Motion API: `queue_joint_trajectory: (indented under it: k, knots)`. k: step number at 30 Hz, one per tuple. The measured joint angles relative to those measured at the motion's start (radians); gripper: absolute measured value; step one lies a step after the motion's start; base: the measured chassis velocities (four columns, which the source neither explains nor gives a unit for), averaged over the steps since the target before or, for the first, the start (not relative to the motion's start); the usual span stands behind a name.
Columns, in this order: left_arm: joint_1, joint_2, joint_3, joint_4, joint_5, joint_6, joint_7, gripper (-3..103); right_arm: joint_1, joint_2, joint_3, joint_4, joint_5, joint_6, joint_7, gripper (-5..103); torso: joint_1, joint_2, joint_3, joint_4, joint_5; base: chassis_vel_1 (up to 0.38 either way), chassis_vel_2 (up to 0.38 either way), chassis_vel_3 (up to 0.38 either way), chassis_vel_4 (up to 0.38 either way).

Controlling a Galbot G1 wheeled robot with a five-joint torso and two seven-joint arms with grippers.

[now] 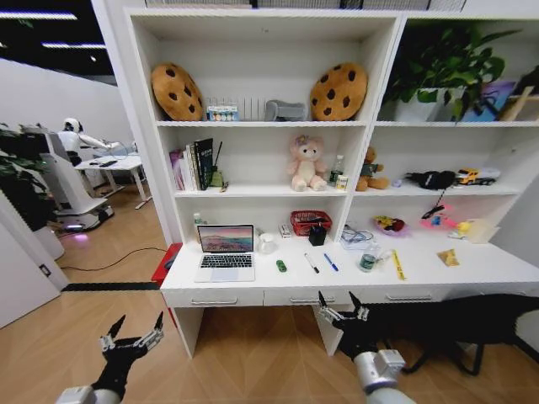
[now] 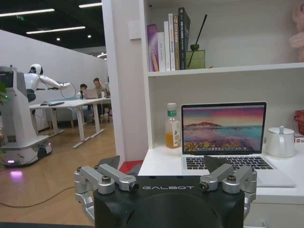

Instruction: Organize the objects on the table.

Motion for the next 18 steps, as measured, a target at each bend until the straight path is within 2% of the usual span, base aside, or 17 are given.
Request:
queue_joint_trajectory:
  k: [3,5,11,18]
  knots:
    - [-0.008,-0.001,-0.009,-0.007,-0.012,0.001,-0.005,96,-0.018,0.010,0.002,0.002,-0.015,0.044,-0.014,100,0.000,0.000,0.000,-0.0001,0.0000,0.000,0.000,0.000,0.000]
    - [-0.010,-0.008,-0.005,-0.011,-0.008,0.004,-0.009,98,-0.021,0.013,0.002,0.001,-0.024,0.055,-0.018,100,0.000,0.000,0.000,0.0000,0.0000,0.000,0.000,0.000,0.000]
    - [0.003,-0.049,0.025,-0.018,0.050,0.010,-0.022,99,-0.025,0.029,0.005,-0.019,-0.065,0.108,-0.039,100,0.000,0.000,0.000,0.0002,0.0000,0.000,0.000,0.000,0.000]
    - [0.005,-0.064,0.022,-0.022,0.057,0.006,-0.025,99,-0.019,0.029,0.012,-0.019,-0.056,0.121,-0.040,100,0.000,0.000,0.000,0.0002,0.0000,0.000,0.000,0.000,0.000]
